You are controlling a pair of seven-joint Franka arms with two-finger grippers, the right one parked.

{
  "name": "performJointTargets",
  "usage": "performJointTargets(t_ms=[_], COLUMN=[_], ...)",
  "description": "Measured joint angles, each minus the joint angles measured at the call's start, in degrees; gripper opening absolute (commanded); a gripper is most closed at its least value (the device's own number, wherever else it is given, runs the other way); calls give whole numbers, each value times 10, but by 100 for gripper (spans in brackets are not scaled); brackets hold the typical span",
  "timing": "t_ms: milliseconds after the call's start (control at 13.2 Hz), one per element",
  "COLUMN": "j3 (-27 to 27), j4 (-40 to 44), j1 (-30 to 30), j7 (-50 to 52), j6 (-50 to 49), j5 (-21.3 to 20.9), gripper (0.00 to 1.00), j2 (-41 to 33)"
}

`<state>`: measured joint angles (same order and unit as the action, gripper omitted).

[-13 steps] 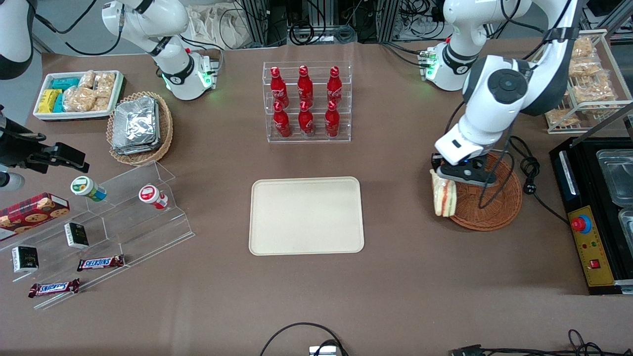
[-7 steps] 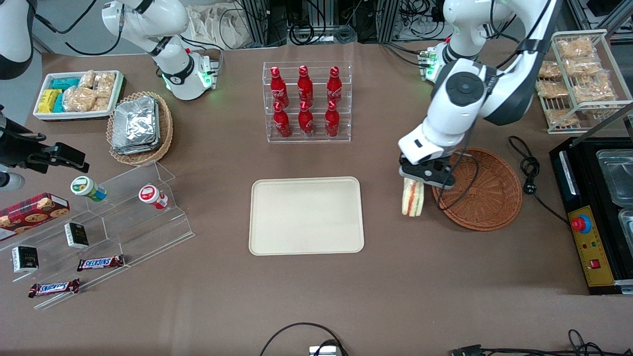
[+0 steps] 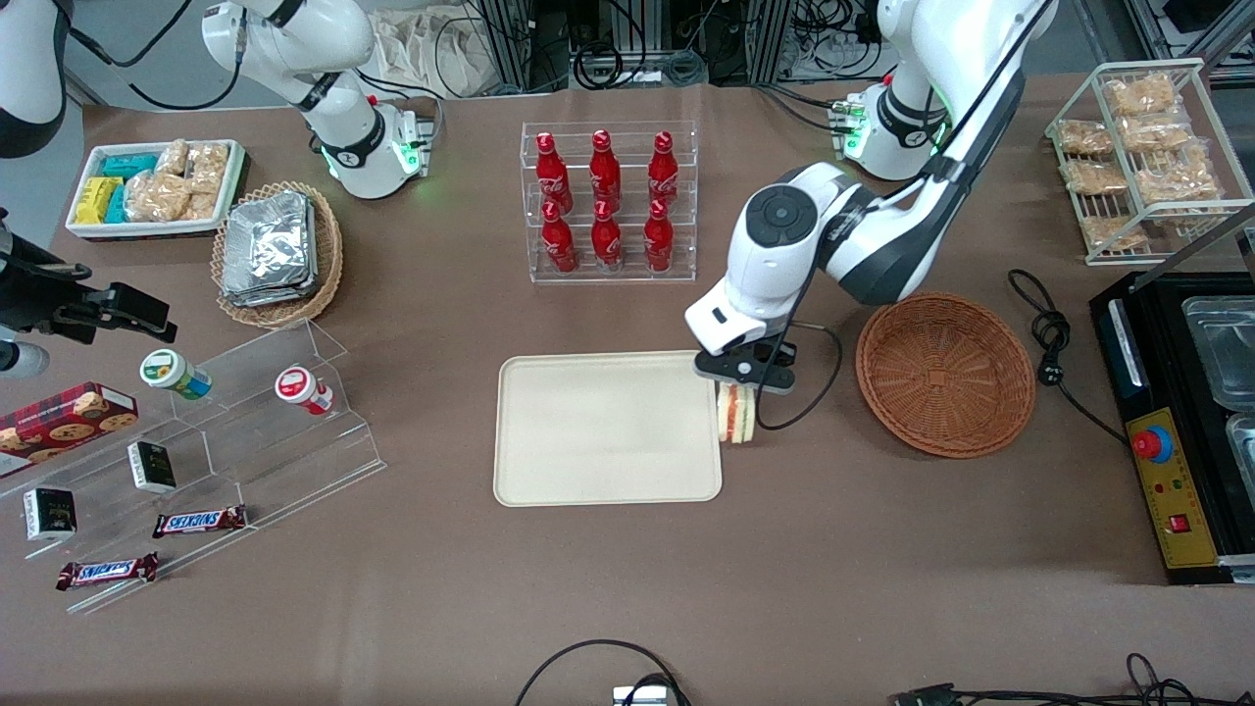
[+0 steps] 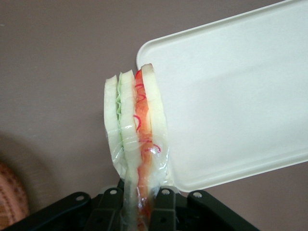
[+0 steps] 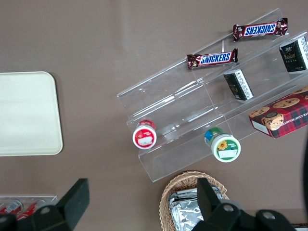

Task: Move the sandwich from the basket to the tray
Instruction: 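Carry the sandwich with the left gripper over the cream tray, then lower the sandwich onto the tray and open the left gripper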

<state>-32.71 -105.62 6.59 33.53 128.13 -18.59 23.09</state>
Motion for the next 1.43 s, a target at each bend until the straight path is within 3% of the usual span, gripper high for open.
performJointTargets(t_ms=[377,679,1057,1434], j3=[1,2,3,3], j4=[71,102,129,136], j1=[27,57,70,77], j7=[19,71,81,81], j6=[-10,-11,-11,-11], j5=[-8,-66,-72,-78], gripper=[14,14,16,27], j2=[77,144,185,198])
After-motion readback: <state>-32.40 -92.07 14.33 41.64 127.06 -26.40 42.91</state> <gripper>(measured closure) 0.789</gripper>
